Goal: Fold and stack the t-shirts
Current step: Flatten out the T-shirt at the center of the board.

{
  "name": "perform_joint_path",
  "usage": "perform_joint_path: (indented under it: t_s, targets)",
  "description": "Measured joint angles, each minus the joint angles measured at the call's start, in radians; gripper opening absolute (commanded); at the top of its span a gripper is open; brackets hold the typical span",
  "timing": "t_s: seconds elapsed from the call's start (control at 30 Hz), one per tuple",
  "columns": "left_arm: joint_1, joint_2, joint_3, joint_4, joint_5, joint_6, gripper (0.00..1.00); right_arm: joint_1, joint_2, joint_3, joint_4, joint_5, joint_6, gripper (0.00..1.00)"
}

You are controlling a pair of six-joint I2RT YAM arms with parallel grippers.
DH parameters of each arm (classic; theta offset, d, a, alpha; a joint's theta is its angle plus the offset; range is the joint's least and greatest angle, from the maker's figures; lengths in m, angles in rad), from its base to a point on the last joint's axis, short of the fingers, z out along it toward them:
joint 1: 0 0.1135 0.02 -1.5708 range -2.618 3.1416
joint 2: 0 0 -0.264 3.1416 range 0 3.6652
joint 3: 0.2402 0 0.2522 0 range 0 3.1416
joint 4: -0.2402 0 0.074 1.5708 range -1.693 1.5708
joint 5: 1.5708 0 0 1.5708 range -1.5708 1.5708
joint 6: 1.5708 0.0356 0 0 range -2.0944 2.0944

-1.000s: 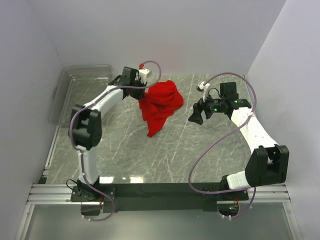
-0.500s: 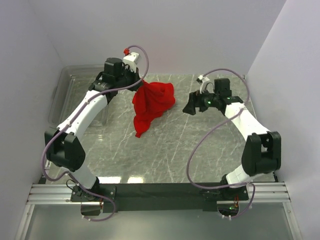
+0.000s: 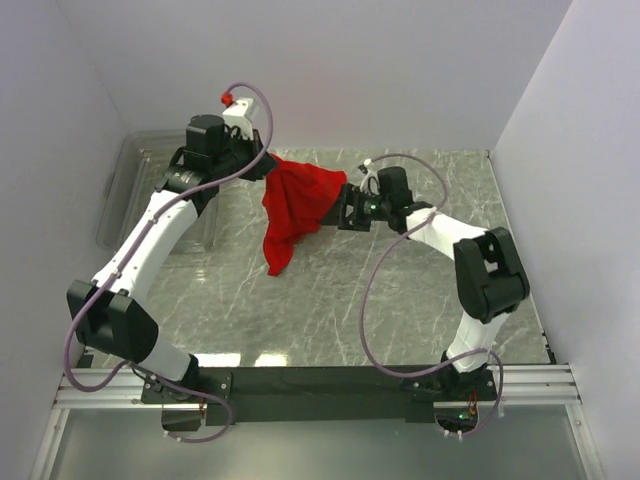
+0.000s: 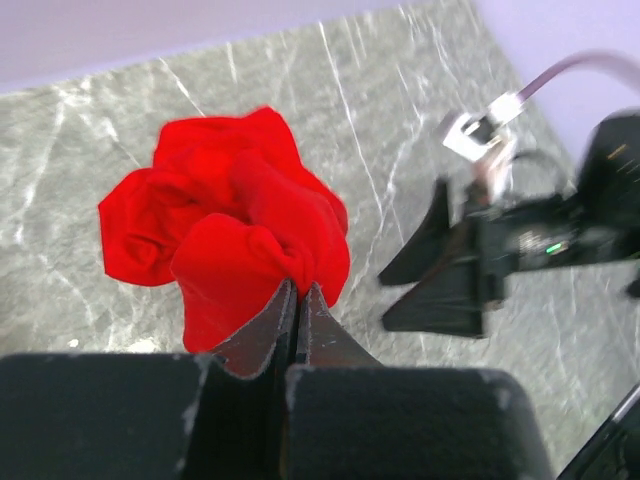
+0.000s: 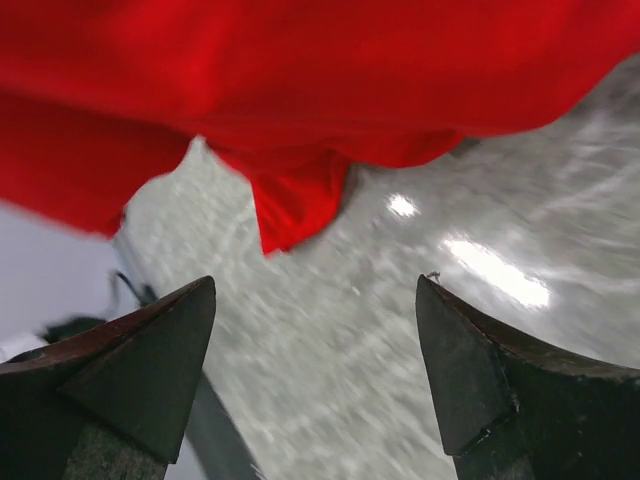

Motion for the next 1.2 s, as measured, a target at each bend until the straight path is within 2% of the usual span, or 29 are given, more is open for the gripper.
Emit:
perform_joint_path:
  t_s: [0.3, 0.57, 0.83, 0.93, 0.97, 1.03, 1.07, 1.1, 1.2]
  targets:
    - [0.082, -0.056, 0.003, 0.019, -0.010, -0.120, 0.01, 0.062, 0.233, 0.060, 0.209, 0.027, 0.275, 0.87]
    - [0.096, -0.060, 0.043, 0.025, 0.016, -0.182, 0.01, 0.115, 0.383, 0.173, 0.295, 0.086, 0.415, 0.86]
    - [0.125, -0.063, 0.048, 0.025, 0.035, -0.225, 0.01, 0.154, 0.452, 0.280, 0.335, 0.197, 0.512, 0.82]
    - [0.133, -0.066, 0.048, 0.025, 0.039, -0.238, 0.01, 0.151, 0.479, 0.313, 0.339, 0.226, 0.532, 0.67]
    - [0.134, -0.067, 0.048, 0.025, 0.039, -0.242, 0.01, 0.149, 0.487, 0.323, 0.344, 0.229, 0.538, 0.51]
    - [0.137, -0.068, 0.048, 0.024, 0.040, -0.243, 0.01, 0.143, 0.494, 0.332, 0.357, 0.234, 0.540, 0.30]
    - [0.139, -0.069, 0.048, 0.023, 0.040, -0.243, 0.01, 0.139, 0.494, 0.332, 0.365, 0.234, 0.543, 0.07]
    - [0.141, -0.071, 0.048, 0.021, 0.040, -0.243, 0.01, 0.132, 0.494, 0.332, 0.382, 0.230, 0.535, 0.00]
    - [0.148, -0.077, 0.048, 0.020, 0.040, -0.242, 0.01, 0.099, 0.486, 0.328, 0.419, 0.209, 0.528, 0.00]
